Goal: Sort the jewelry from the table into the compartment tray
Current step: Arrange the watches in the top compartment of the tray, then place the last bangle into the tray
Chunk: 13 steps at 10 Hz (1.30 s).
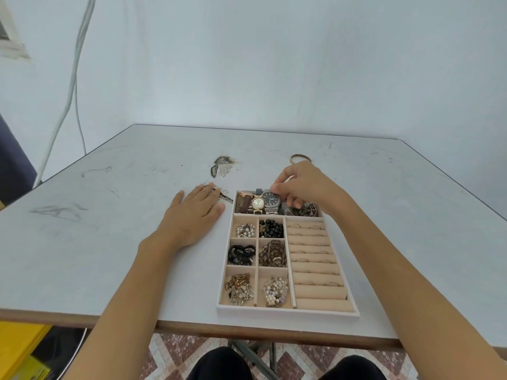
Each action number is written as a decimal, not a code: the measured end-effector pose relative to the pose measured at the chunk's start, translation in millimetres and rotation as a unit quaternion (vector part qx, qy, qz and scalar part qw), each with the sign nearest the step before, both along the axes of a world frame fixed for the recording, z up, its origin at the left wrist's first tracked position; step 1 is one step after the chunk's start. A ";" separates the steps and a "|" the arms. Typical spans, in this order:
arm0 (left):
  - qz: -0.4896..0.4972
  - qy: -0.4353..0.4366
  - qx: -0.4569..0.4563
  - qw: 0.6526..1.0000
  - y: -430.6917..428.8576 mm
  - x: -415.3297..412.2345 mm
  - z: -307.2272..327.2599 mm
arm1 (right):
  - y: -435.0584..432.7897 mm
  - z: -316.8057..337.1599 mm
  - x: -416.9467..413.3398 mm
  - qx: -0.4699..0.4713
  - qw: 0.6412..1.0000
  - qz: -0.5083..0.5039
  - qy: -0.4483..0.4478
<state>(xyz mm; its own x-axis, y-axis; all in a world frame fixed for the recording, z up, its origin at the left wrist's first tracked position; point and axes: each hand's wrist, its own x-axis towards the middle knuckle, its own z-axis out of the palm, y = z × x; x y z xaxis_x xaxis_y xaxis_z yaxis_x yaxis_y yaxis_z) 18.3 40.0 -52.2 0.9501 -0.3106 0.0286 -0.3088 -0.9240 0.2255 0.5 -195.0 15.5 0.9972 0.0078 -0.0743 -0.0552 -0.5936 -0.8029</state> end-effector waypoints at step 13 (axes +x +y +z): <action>-0.145 -0.017 -0.248 0.958 -29.8 33.8 23.5 | -78.7 -51.9 80.9 -0.282 0.950 -0.076 -0.107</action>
<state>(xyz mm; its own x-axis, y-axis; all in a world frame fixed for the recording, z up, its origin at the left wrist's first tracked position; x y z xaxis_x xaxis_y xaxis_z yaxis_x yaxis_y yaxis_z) 52.2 10.2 -28.7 0.8224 -0.5007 0.2700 -0.5505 -0.5806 0.5999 81.4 -273.8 -36.4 0.9763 -0.1185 0.1810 -0.0460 -0.9312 -0.3616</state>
